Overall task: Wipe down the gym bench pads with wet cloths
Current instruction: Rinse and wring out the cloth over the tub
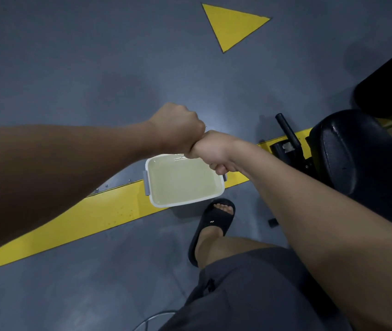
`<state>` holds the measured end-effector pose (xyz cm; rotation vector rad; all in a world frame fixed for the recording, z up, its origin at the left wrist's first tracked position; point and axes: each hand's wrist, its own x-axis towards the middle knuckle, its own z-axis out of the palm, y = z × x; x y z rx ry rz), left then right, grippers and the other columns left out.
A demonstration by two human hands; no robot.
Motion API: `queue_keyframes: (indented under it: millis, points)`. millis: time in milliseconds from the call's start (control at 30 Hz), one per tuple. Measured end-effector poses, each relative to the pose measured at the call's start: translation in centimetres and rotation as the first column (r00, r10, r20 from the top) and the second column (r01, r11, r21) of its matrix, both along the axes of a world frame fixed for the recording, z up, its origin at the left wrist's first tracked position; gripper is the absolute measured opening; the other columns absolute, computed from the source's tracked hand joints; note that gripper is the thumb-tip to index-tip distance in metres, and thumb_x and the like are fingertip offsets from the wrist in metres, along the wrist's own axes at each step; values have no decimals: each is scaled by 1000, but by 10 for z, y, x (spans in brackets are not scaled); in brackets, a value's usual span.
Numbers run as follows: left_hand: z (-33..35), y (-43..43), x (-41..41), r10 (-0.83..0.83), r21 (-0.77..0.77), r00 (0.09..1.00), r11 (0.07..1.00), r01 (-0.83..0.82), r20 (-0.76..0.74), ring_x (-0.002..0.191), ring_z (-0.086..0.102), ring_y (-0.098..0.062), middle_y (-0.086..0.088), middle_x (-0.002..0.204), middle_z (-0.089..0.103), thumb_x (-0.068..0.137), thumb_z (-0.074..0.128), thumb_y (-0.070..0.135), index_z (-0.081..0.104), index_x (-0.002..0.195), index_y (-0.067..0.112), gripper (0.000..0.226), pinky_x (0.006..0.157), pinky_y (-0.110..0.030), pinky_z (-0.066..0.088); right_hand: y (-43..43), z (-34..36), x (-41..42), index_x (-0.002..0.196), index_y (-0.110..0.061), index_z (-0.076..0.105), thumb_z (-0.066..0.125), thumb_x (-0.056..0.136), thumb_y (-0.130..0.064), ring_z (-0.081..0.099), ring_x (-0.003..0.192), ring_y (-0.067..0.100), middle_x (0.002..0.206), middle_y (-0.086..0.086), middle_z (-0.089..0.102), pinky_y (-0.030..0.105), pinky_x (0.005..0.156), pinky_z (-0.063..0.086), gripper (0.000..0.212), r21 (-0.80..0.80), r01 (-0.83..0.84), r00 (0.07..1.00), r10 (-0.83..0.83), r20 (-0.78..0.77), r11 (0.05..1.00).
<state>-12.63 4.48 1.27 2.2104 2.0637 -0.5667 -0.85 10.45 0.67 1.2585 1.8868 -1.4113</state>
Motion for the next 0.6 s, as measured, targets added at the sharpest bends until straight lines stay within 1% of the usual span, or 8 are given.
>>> queue_keyframes:
  millis: [100,233,367,433,500,533,567,600]
  points:
    - [-4,-1,-2,-26,-7,1000,1000,26,11,84,67,-35,-6,93,71,85,60,25,51,82,21,11,56,-26,28,1,-5,1,79,-24,37,61,91,-23,13,49,17,56,-5,20,26,52,12,26,-146,12,999,-7,33,989]
    - [-7,-3,0,-50,-7,999,999,50,-5,86,67,-35,-6,95,71,90,54,21,47,85,19,9,60,-28,31,3,-11,4,78,-26,34,62,94,-28,13,49,14,57,-6,20,21,44,13,32,-251,16,997,3,77,968]
    - [-9,-4,0,-38,31,999,999,38,-11,80,62,-33,-6,94,70,93,52,20,48,86,19,8,56,-26,25,5,-14,6,87,-27,39,62,95,-29,13,49,13,56,-7,21,20,42,12,24,-308,36,998,-20,54,951]
    - [-12,-2,1,15,17,1000,1000,-15,13,78,59,-33,-8,96,69,98,50,23,55,91,18,10,57,-27,29,4,-20,6,82,-26,40,64,95,-28,16,50,13,58,-5,23,20,43,16,28,-288,67,998,-67,9,955]
    - [-17,-2,1,187,-131,980,976,-176,74,85,61,-32,-8,97,64,100,53,28,65,98,19,16,65,-30,39,1,-24,7,83,-22,47,71,93,-34,32,52,14,67,-2,37,22,46,33,28,-198,51,998,-58,-29,979]
    - [-22,-3,2,278,-231,957,940,-251,89,84,59,-31,-6,94,60,99,56,27,68,100,19,15,67,-30,42,0,-23,9,93,-20,55,73,90,-41,48,60,14,77,0,49,24,53,45,29,-128,-16,1000,15,-10,992]
    - [-26,-5,2,343,-306,934,904,-299,100,82,57,-28,-4,91,57,97,60,25,69,101,17,13,68,-30,44,-1,-21,12,108,-18,57,74,88,-47,60,75,15,91,1,57,26,63,52,38,-55,-106,994,108,31,993]
    - [-30,-7,2,403,-357,907,871,-339,122,76,58,-26,-3,86,58,94,66,24,69,101,13,13,66,-29,45,-1,-17,15,122,-20,55,72,89,-48,64,89,18,100,1,59,27,69,53,47,11,-170,983,169,68,985]
